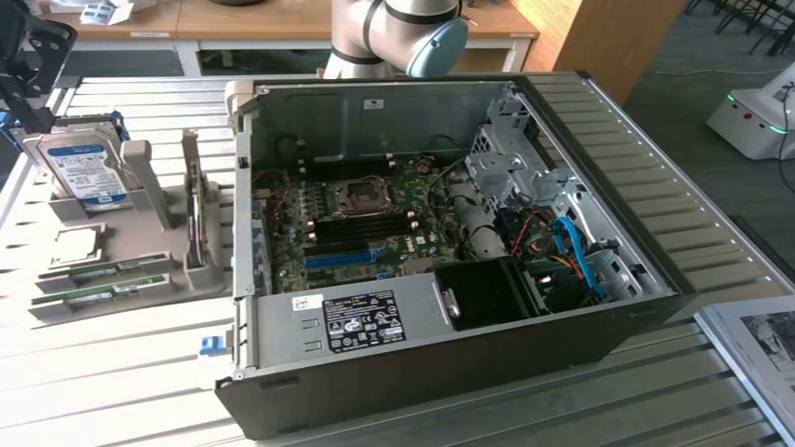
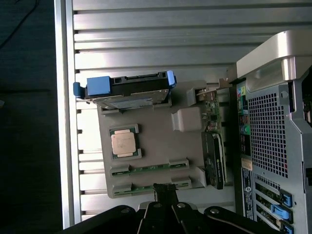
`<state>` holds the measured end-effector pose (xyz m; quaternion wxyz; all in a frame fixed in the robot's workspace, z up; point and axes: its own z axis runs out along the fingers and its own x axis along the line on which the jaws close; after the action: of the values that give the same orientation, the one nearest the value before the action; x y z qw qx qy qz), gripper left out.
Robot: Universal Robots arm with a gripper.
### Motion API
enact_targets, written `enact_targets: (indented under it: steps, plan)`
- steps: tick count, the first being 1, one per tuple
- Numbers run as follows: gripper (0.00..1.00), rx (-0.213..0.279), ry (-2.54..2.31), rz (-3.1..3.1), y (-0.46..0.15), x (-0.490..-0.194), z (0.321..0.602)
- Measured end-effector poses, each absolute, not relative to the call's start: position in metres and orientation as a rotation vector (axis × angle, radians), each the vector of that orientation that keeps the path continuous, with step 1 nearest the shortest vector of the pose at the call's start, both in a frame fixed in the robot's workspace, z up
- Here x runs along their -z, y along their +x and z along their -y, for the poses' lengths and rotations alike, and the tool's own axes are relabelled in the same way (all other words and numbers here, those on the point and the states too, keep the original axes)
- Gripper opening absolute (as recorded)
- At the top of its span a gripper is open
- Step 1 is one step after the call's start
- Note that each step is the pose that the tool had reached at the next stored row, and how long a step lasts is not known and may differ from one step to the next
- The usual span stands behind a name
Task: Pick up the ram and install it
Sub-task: 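Pick up the ram and move it above insertion slot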
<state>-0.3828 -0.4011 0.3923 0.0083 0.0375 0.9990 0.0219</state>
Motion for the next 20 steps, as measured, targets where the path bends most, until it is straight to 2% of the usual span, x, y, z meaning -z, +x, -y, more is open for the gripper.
enact_targets:
  steps: [10, 20]
  plan:
    - [0.10, -0.069, 0.096, -3.123, -0.3828, -0.3923, 0.4011]
    - [0.10, -0.071, -0.176, -3.124, -0.3828, -0.3919, 0.4011]
